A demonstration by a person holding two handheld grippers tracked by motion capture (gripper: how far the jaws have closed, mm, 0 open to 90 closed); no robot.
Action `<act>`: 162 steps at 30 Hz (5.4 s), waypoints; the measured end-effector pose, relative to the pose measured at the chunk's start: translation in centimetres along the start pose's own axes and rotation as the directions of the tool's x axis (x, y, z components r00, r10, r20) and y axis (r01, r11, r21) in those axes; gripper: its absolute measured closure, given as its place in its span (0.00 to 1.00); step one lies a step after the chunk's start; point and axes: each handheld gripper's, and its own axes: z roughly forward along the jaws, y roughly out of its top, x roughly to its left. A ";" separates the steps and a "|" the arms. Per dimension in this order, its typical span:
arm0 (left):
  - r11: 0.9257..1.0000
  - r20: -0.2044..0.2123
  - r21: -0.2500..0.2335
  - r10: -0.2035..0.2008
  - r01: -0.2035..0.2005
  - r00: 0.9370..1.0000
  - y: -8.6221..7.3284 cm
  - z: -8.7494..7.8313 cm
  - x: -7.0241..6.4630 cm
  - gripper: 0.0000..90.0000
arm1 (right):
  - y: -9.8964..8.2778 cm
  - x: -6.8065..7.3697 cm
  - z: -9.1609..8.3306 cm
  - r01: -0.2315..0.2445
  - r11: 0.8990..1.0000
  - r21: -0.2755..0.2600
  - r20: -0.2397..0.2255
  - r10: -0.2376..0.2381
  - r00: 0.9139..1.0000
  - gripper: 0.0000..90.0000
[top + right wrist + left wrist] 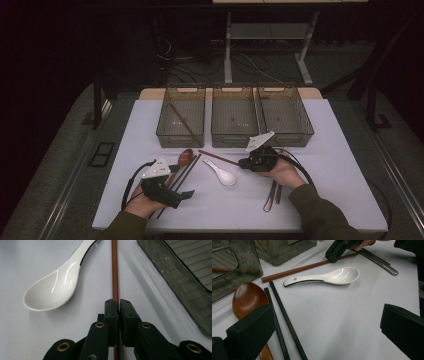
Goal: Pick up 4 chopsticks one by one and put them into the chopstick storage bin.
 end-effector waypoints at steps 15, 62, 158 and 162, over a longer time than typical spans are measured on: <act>1.000 -0.002 -0.004 0.005 -0.005 1.000 0.0 -0.1 0.0 0.00 | 0.3 -0.1 -1.8 -0.023 0.999 -0.043 -0.005 0.023 1.000 0.95; 1.000 -0.006 -0.003 0.005 -0.005 1.000 0.0 -0.1 0.1 0.00 | 1.8 0.0 -7.0 -0.073 0.970 -0.234 -0.034 0.067 0.997 0.95; 0.999 0.010 -0.040 -0.013 0.013 1.000 0.2 -0.3 0.1 0.00 | 21.0 -4.5 8.2 -0.289 0.949 -0.124 0.219 0.310 0.925 0.89; 0.999 0.011 -0.040 -0.011 0.012 1.000 0.2 -0.4 0.1 0.00 | 20.9 -4.5 8.2 -0.285 0.949 -0.133 0.217 0.309 0.926 0.82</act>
